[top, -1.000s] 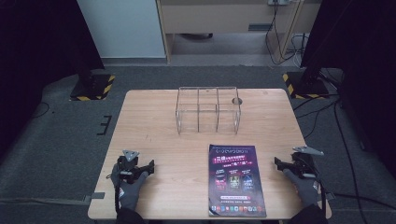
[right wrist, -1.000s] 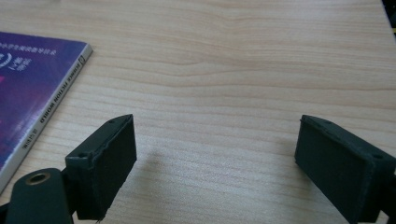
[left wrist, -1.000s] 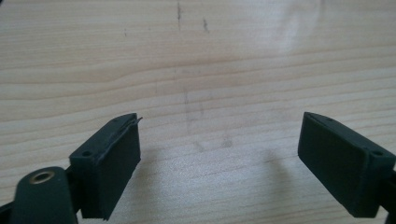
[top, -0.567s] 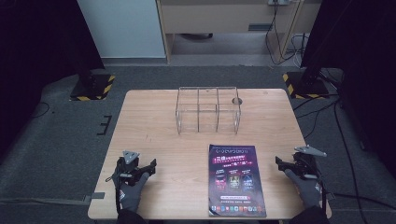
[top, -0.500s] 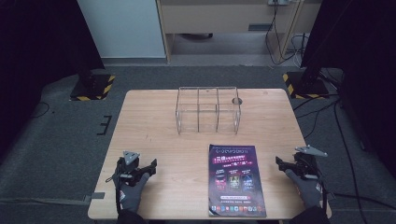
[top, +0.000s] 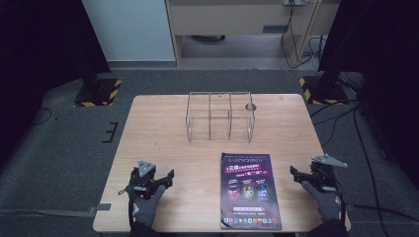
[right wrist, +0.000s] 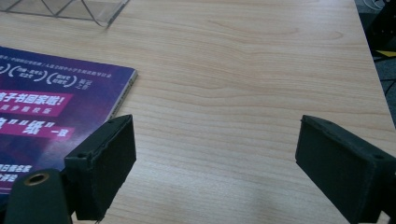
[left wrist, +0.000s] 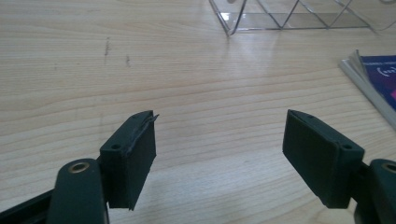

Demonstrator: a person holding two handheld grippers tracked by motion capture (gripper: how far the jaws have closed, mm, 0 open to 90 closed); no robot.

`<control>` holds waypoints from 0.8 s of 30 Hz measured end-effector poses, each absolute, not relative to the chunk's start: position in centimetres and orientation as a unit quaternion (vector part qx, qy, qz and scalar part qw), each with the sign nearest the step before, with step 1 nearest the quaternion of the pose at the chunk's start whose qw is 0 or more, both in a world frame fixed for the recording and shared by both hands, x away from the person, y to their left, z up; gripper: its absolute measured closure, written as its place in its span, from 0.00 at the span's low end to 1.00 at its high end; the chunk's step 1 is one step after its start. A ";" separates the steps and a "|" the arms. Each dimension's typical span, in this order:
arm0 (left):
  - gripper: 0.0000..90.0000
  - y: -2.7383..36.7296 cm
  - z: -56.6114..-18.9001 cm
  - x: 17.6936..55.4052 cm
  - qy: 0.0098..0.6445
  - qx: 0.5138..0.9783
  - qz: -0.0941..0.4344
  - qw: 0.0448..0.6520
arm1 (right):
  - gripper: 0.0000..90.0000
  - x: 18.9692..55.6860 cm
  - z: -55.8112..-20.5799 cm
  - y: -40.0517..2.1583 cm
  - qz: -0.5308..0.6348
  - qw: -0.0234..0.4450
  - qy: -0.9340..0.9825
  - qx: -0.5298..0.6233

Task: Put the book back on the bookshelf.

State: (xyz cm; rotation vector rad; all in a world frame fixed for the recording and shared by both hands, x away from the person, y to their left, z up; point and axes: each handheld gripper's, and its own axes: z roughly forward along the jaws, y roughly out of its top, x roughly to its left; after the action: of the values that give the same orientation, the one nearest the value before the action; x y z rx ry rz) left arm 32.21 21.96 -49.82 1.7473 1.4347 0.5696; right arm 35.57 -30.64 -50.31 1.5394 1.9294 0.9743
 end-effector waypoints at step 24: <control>0.28 17.3 -49.7 32.0 0.526 0.717 0.192 0.414 | 0.14 35.0 -49.4 -28.1 0.375 0.238 0.716 0.538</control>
State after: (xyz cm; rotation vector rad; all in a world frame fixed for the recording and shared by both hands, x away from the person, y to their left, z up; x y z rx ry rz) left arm 31.98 17.30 -49.66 1.8024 1.3224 0.4830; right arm 34.99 -28.08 -49.39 1.4753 1.9624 1.0284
